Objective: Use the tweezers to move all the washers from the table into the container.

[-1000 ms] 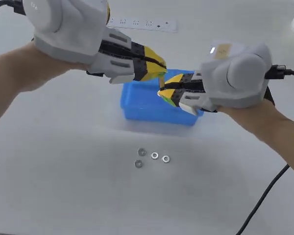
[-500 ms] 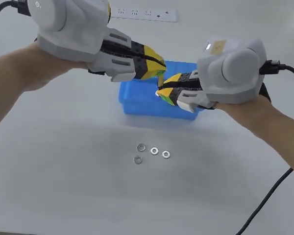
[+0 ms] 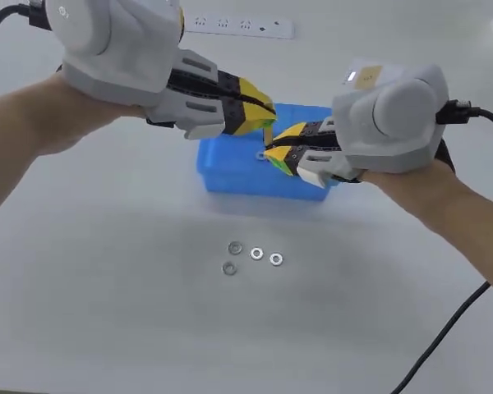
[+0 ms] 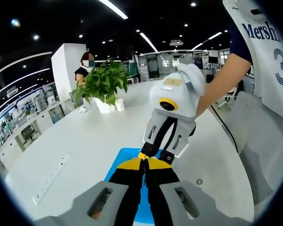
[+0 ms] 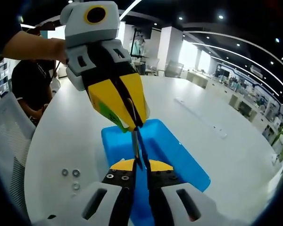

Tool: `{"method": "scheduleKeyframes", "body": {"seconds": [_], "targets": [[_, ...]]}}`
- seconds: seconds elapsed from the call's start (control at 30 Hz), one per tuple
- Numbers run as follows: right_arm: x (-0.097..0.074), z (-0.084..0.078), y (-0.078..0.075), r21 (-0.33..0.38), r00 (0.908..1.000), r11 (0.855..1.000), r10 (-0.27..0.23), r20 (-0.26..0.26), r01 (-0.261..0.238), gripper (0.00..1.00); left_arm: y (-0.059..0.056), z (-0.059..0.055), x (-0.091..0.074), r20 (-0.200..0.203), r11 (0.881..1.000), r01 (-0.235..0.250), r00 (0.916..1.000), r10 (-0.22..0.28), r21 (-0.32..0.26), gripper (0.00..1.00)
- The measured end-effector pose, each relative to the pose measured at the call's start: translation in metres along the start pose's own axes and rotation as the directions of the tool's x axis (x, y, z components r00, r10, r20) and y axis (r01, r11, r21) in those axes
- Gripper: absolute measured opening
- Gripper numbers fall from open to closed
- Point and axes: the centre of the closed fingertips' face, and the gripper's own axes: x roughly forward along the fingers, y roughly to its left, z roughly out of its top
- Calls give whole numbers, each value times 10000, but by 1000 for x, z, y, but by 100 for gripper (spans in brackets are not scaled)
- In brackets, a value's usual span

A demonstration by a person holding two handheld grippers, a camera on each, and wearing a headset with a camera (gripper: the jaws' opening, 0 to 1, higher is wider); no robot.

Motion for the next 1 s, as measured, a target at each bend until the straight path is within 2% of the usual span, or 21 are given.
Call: {"method": "scheduleKeyframes", "body": {"seconds": [0.27,0.4,0.5,0.57,0.73,1.0], "targets": [[-8,15,1,-146,9996,9998,-165,217,168,13,-4,14,-8,-150,9989,63,9999,-56,459,5],[-16,22,5,-368,9994,9991,-176,281,186,13,-13,21,-11,-275,9962,195,9995,-172,851,5],[-24,28,11,-548,9991,9983,-170,376,191,14,-22,32,-15,-261,9926,324,9992,-295,1174,5],[-29,32,15,-677,9990,9975,-173,424,201,14,-25,35,-16,-245,9915,338,9992,-310,1257,5],[-42,41,25,-1002,9980,9947,-153,617,214,14,-39,49,-26,-59,9882,418,9991,-414,1474,5],[-62,42,52,-1281,9975,9918,84,709,8,14,-76,63,-34,9,9808,928,9955,-944,1717,5]]}}
